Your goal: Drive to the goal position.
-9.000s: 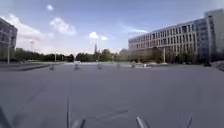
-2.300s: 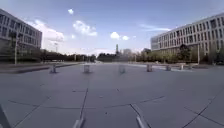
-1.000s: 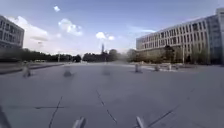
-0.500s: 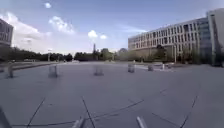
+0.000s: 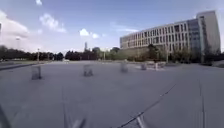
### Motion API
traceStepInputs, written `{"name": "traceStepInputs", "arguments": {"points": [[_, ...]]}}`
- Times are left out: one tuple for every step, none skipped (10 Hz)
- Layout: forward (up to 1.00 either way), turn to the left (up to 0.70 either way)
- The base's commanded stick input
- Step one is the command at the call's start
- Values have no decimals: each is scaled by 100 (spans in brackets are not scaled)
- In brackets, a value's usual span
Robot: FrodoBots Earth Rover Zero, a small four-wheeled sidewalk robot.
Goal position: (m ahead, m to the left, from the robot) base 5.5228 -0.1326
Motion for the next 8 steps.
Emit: {"name": "traceStepInputs", "arguments": {"points": [[100,-27],[100,-27],[100,-27],[100,-27],[100,-27],[100,-27],[100,-27],[100,-27]]}}
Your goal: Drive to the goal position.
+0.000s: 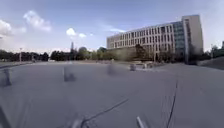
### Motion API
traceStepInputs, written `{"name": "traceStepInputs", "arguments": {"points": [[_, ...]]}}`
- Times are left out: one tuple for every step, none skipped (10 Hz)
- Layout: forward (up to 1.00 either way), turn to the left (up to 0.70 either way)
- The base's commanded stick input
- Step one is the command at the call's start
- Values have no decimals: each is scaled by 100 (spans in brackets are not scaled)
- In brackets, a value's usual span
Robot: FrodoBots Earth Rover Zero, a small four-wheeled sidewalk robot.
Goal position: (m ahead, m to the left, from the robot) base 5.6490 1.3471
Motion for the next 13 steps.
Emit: {"name": "traceStepInputs", "arguments": {"points": [[100,-27],[100,-27],[100,-27],[100,-27],[70,-19],[14,-4],[0,0],[0,0],[0,0],[0,0],[57,0],[100,0],[100,0]]}}
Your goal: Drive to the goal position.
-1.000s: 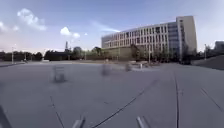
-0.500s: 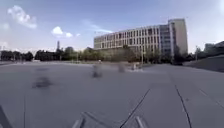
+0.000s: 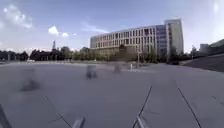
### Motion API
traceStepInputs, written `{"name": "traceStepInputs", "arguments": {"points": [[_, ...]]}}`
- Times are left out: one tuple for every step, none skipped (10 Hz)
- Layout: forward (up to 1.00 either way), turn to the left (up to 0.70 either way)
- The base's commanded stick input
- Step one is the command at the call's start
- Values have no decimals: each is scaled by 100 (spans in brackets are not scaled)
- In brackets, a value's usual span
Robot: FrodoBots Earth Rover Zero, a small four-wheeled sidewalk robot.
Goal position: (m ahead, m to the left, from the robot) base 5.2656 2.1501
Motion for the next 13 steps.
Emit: {"name": "traceStepInputs", "arguments": {"points": [[100,0],[100,0],[100,0],[100,0],[100,0],[100,0],[0,0],[0,0],[0,0],[0,0],[0,0],[0,0],[0,0]]}}
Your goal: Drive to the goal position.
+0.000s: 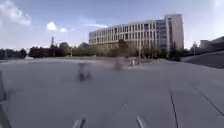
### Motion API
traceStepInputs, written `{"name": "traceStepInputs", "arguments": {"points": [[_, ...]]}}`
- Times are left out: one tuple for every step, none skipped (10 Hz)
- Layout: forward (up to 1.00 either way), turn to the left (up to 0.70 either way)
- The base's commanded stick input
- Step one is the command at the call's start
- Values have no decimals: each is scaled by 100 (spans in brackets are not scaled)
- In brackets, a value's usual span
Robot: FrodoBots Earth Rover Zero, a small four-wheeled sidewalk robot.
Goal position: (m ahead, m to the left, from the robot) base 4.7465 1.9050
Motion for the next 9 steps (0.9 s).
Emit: {"name": "traceStepInputs", "arguments": {"points": [[0,-45],[0,-45],[28,-40],[91,-29],[100,-27],[100,-27],[100,-27],[100,-27],[100,-27]]}}
